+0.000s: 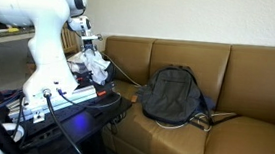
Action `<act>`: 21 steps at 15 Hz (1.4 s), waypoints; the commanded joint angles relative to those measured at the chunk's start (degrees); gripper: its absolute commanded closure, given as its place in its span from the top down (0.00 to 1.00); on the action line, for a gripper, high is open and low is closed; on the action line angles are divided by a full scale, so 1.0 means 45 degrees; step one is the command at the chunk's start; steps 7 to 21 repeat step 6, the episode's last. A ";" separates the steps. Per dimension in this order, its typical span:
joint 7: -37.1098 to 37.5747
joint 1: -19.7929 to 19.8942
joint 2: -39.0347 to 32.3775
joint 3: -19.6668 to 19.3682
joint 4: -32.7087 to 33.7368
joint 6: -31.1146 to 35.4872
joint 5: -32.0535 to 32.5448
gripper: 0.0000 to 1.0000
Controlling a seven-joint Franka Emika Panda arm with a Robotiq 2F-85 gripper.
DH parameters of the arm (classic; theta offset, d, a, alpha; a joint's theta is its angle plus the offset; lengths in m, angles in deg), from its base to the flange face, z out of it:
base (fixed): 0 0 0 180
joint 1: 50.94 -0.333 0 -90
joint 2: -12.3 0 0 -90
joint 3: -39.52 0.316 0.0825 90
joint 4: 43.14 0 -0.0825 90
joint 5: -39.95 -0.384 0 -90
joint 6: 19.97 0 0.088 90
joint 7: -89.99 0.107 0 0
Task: Place the white cloth on the armest
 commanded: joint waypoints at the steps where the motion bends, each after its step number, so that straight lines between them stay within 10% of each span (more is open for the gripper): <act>1: 0.1465 -0.0042 0.2096 -0.0315 -0.1174 -0.1958 -0.0046 1.00; 4: 0.2883 0.1099 0.4103 0.0113 -0.2973 -0.1796 -0.1271 1.00; 5: 0.2370 0.0315 0.2508 -0.0110 -0.0887 -0.2246 -0.0645 1.00; 21: 0.2429 0.0462 0.2910 -0.0090 -0.1128 -0.2266 -0.0750 1.00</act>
